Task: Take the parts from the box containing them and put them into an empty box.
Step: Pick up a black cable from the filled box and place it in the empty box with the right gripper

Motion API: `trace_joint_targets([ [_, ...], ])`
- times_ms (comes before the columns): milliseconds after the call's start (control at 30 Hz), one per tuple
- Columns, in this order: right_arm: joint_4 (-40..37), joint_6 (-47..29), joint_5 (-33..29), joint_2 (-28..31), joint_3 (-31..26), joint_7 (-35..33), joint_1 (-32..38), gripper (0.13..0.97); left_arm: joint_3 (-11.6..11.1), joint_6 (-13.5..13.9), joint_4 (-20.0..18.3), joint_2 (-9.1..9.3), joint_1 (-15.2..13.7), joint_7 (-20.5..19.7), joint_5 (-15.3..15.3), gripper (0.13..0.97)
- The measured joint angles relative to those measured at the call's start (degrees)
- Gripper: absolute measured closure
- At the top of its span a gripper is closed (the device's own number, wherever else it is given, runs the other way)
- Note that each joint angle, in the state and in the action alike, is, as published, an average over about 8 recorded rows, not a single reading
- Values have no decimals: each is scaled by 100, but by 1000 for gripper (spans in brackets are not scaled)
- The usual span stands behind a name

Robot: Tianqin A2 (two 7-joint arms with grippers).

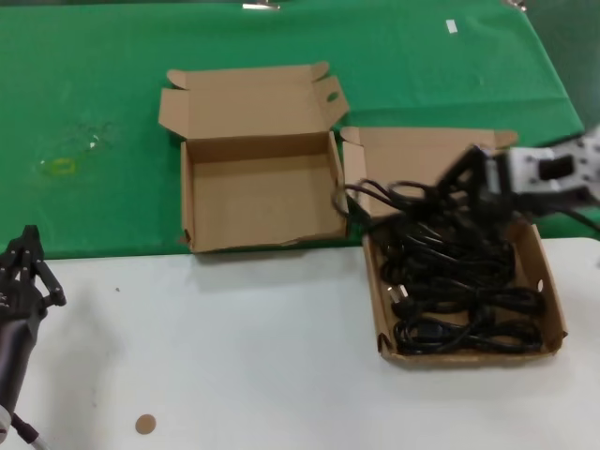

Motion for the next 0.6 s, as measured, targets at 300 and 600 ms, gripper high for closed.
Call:
trace_joint_targets([
  [300, -671, 316, -513, -1057, -420, -1, 656, 887, 0, 0, 0, 0, 0, 0, 0, 953],
  [600, -1578, 752, -853, -2175, -747, 6, 1175, 888, 0, 0, 0, 0, 0, 0, 0, 953],
])
